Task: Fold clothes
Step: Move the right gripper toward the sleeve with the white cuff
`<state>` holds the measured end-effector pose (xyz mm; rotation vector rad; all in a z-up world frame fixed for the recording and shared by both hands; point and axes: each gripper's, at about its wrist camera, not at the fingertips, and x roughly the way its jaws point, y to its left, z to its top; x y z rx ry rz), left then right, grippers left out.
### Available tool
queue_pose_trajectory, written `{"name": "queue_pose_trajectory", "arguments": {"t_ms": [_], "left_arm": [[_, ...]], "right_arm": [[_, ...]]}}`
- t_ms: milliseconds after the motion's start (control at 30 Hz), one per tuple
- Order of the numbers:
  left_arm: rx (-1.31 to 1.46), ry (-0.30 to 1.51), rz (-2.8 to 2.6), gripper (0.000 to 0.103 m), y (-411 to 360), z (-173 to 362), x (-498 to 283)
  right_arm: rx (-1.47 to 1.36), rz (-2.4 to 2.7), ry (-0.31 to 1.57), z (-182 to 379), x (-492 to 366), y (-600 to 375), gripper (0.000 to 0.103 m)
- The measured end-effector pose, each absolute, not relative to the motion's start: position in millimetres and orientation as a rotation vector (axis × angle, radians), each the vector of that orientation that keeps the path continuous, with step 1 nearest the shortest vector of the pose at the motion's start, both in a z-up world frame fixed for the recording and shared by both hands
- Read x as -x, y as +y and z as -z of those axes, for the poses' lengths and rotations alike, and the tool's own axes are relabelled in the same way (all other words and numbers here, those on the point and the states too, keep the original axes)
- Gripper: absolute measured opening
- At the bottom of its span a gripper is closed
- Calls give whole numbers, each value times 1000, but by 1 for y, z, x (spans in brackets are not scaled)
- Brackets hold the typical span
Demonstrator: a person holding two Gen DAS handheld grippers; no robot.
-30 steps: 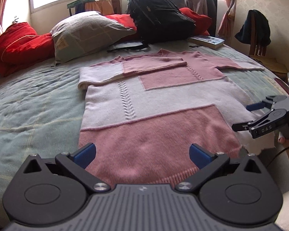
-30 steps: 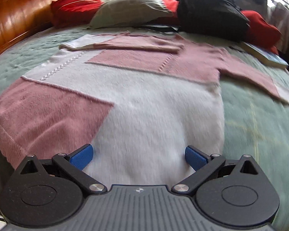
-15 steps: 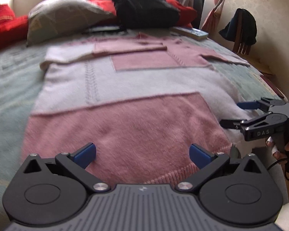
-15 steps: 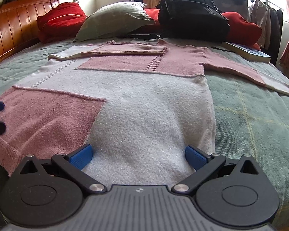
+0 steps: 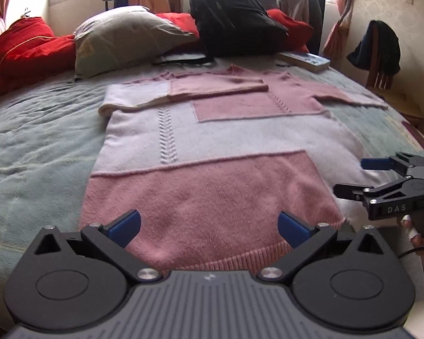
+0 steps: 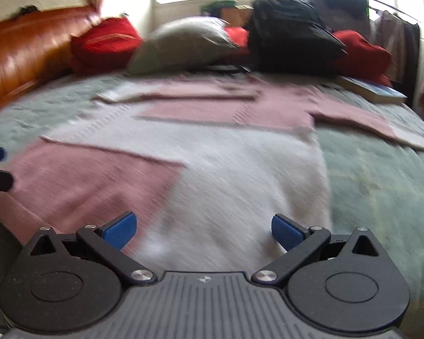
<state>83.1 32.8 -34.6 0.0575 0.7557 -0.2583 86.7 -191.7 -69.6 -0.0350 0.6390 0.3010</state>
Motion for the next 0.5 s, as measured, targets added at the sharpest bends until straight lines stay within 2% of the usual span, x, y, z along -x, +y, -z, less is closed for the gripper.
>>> {"name": "queue_pose_trajectory", "arguments": {"t_ms": [267, 500], "left_arm": [[-67, 747, 235, 102, 30, 31, -77], [-71, 746, 237, 102, 31, 33, -74]], "right_arm": [[144, -384, 636, 76, -111, -148, 103], [202, -346, 657, 93, -76, -164, 103]]}}
